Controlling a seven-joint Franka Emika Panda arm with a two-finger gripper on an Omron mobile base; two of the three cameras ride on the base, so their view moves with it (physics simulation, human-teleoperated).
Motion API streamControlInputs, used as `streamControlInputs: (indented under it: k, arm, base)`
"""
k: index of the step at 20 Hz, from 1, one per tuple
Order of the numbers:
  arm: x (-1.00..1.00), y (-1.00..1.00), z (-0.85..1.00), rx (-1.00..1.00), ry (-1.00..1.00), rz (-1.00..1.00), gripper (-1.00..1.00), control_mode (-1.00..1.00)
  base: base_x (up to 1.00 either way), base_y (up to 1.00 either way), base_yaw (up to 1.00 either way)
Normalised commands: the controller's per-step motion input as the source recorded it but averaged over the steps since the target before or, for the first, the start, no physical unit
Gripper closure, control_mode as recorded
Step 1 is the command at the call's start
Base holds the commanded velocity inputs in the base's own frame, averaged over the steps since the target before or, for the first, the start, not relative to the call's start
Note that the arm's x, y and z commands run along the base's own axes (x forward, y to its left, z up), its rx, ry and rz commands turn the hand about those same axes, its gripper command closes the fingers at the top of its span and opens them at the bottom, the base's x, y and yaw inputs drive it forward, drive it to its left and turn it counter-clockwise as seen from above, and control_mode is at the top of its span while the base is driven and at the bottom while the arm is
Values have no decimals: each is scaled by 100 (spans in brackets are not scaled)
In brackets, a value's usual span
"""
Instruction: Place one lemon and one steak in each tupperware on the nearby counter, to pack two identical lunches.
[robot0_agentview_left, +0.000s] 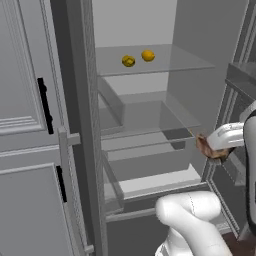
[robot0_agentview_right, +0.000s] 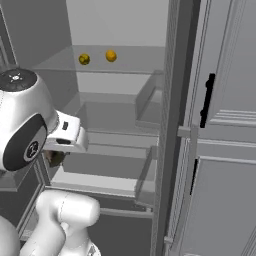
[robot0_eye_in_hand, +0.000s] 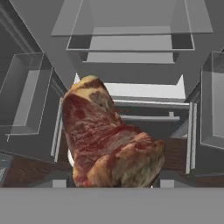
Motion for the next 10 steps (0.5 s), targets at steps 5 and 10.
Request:
streamControlInputs:
  k: [5,10]
  arm:
    - [0,0,0,0,0,0,100,100]
    - [0,0,0,0,0,0,100,100]
  base:
    - [-100,2,0]
    - [-100,31,6]
